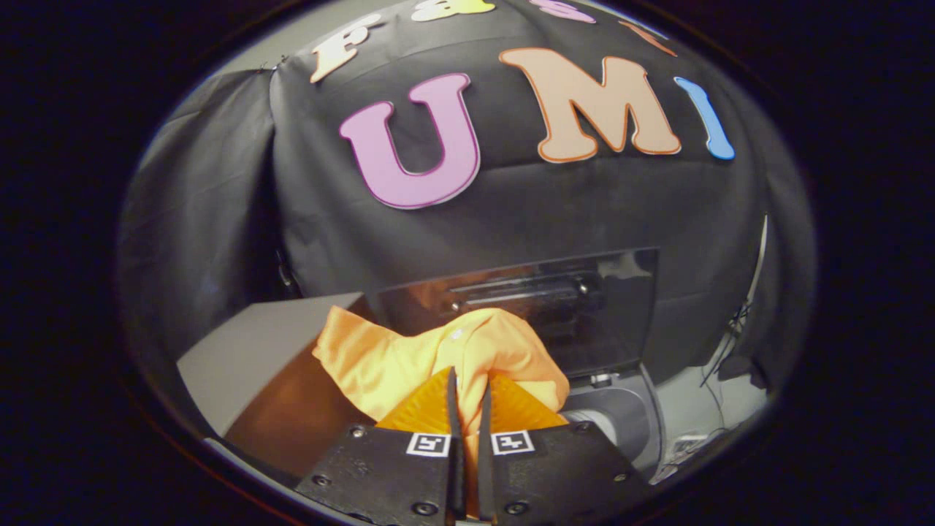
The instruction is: Put the clothes into the washing machine and then close the washing machine lid.
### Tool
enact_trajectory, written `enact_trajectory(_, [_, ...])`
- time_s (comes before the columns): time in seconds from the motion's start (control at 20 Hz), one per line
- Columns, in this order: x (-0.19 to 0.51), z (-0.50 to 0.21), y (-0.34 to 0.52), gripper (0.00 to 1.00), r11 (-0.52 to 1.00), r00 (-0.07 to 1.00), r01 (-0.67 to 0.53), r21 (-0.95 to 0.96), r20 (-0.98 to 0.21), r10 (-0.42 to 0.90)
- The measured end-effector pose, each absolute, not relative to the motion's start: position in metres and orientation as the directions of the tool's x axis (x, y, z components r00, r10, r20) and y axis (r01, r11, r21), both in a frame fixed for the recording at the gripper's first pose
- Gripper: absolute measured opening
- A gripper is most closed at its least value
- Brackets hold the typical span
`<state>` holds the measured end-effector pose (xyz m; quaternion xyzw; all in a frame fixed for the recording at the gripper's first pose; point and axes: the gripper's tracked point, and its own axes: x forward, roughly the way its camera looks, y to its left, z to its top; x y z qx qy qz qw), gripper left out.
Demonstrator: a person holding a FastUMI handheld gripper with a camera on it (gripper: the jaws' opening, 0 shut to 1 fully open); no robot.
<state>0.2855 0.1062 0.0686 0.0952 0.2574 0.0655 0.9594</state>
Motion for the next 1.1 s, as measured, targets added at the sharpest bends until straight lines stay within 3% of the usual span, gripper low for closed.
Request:
enact_trajectory(0.3, [0.27, -0.039, 0.081, 0.07, 0.997, 0.774, -0.033, 0.069, -0.629, 0.069])
enact_trajectory(0.45, [0.273, -0.055, 0.075, 0.06, 0.999, 0.797, -0.044, -0.007, -0.604, 0.031])
enact_trajectory(0.7, [0.27, -0.108, 0.064, 0.07, 0.999, 0.751, -0.013, -0.03, -0.66, -0.01])
enact_trajectory(1.1, [0.274, -0.111, 0.059, 0.09, 0.999, 0.79, 0.04, 0.016, -0.613, -0.021])
